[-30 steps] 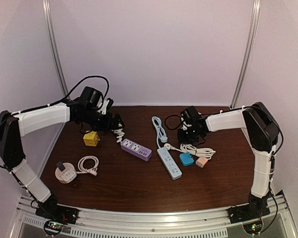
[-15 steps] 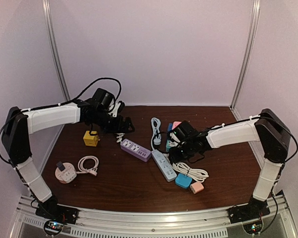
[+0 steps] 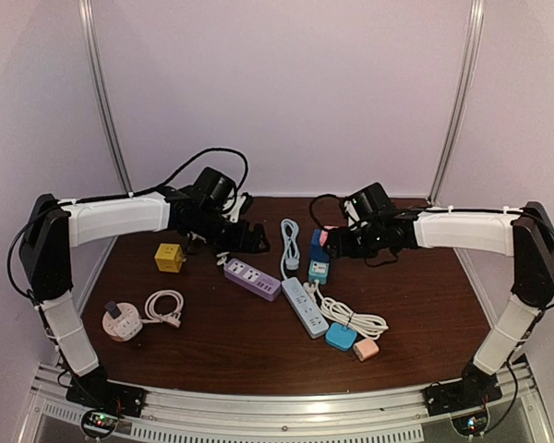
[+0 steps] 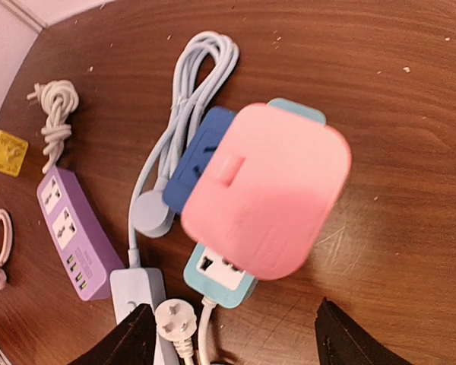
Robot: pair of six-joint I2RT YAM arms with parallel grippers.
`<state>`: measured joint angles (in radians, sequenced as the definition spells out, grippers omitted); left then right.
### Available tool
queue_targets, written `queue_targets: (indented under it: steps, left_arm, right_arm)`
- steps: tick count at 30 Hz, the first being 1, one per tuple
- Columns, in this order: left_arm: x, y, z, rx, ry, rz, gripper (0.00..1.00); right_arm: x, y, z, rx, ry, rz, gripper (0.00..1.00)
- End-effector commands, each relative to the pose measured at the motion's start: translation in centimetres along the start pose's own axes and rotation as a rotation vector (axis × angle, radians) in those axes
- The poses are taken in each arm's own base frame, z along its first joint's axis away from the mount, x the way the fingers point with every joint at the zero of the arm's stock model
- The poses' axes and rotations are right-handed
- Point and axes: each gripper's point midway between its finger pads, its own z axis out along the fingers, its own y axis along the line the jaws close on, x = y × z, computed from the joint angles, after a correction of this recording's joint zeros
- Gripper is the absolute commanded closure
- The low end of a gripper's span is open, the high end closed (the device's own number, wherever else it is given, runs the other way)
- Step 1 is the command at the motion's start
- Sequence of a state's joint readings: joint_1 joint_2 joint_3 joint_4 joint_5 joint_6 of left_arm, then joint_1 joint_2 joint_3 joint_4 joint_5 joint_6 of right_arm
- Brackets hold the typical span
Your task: Pull the plug off the socket
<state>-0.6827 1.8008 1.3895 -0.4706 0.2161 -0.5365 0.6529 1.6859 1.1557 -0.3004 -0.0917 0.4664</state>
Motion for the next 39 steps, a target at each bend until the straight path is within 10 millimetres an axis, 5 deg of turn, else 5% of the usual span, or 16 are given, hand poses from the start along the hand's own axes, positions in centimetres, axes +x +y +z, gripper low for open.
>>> queue_targets:
  steps: [1, 6, 12, 19, 25, 39]
  left_arm:
    - [-1.4, -1.6, 0.6, 0.046, -0.038, -0.003, 0.03]
    - [-2.4, -2.8, 1.7, 0.085, -0.051, -0.016, 0.03]
    - [-4.5, -4.6, 4.0, 0.169, -0.074, -0.051, 0.12]
    - [-7.0, -6.7, 7.5, 0.263, -0.079, -0.078, 0.56]
    - [-8.6, -7.9, 9.7, 0.322, -0.066, -0.095, 0.63]
    - [-7.7, -7.8, 13.5, 0.306, -0.009, -0.102, 0.7]
  right_arm:
    - [-3.5, -1.9, -1.7, -0.001, -0.09, 0.131, 0.27]
    - [-4.9, -3.3, -1.5, -0.175, -0.128, 0.299, 0.28]
    - [-5.3, -2.5, -0.4, -0.396, -0.121, 0.407, 0.31]
    - [-5.2, -2.0, 0.5, -0.524, -0.09, 0.45, 0.33]
    - [-4.7, -2.3, 1.5, -0.538, -0.07, 0.486, 0.37]
    - [-4.1, -2.6, 3.0, -0.575, -0.042, 0.531, 0.61]
